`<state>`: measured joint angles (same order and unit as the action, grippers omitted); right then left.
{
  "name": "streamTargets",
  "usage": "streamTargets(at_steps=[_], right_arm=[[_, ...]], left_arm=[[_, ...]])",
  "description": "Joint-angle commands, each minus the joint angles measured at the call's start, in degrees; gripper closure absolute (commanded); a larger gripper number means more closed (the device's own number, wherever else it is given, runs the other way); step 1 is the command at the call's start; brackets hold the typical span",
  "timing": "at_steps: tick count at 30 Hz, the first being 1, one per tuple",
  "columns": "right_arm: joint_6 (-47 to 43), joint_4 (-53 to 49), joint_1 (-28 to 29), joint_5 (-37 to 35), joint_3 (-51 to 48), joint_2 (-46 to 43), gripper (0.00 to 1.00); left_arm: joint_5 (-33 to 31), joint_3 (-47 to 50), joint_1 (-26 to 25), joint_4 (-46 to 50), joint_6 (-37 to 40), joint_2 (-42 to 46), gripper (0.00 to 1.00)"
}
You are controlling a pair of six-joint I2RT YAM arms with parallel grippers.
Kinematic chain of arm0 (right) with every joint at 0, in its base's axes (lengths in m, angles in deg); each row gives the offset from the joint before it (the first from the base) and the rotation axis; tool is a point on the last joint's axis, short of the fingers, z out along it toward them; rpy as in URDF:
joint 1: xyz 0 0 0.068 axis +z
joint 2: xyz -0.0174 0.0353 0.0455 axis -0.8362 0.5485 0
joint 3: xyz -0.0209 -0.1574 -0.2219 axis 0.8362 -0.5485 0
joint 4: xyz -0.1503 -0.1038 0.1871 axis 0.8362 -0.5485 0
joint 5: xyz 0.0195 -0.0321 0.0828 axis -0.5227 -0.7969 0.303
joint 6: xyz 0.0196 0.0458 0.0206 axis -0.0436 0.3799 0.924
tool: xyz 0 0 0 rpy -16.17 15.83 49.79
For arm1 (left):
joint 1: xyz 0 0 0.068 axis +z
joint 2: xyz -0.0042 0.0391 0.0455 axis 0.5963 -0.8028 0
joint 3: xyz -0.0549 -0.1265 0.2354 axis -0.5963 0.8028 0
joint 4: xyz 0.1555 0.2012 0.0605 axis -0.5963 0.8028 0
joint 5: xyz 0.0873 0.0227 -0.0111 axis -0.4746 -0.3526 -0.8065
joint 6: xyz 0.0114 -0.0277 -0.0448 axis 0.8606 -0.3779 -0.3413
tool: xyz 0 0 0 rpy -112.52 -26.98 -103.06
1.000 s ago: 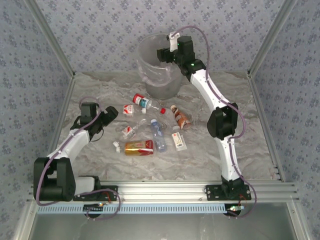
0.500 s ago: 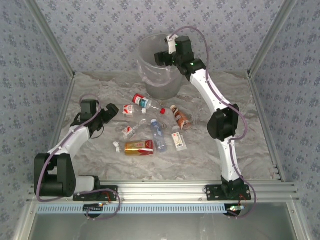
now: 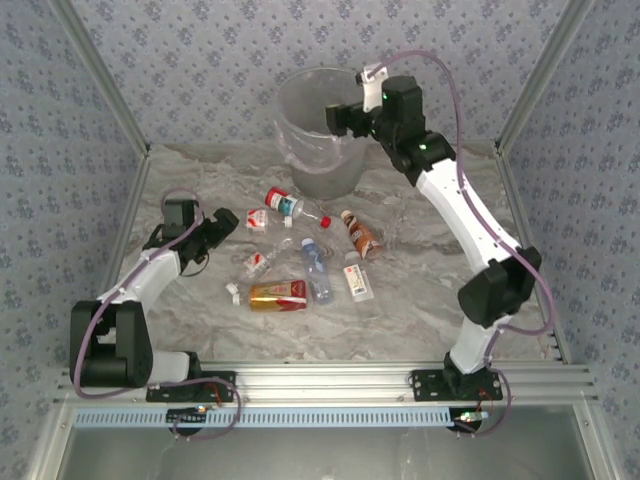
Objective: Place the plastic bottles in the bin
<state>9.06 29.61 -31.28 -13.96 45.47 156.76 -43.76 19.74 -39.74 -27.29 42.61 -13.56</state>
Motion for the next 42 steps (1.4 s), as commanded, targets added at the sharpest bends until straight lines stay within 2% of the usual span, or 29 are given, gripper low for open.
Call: streamTargets(at_steps=[1,9,15,19,26,31,35,39,42], right_arm=[[2.69,4.49,0.06,-4.47,-9.77,-6.34,0.00],[9.36,8.99,-0.14,-12.96,-31.43,-21.15,0.00],[15.32,8.00,-0.91,-18.39,-40.87,-27.85,0.00],[16.02,7.24,-2.00,-22.37,-43.34,-31.00,0.00],[16.65,7.06,-4.52,-20.31,-46.59,-36.07,0.00],[17.93,7.02,-5.37,-21.48,-49.61,-39.52,0.00],[18.66,6.25,-6.56,-18.97,-50.88,-41.42,0.00],[20.28,2.34,-7.50,-20.52,-49.94,-42.14,0.00],[20.46,3.22,-8.39,-19.81,-51.05,-43.27,0.00]], left_arm=[[0.56,-1.90,-0.51,1.11,-1.39,-1.09,0.01],[-0.83,-4.08,-1.81,5.07,-5.99,-3.27,0.01],[-9.90,-4.93,-1.93,8.64,-18.81,-4.31,0.01],[-10.75,-7.62,-1.97,8.63,-24.72,-6.94,0.01],[-11.39,-15.51,-2.27,9.78,-29.92,-14.34,0.00],[-15.55,-20.60,-2.32,14.95,-37.00,-18.79,0.00],[-15.95,-24.28,-2.31,15.71,-39.22,-22.46,0.01],[-15.63,-27.04,-2.55,17.04,-40.93,-25.67,0.01],[-17.71,-29.09,-3.73,18.84,-41.36,-27.28,0.01]])
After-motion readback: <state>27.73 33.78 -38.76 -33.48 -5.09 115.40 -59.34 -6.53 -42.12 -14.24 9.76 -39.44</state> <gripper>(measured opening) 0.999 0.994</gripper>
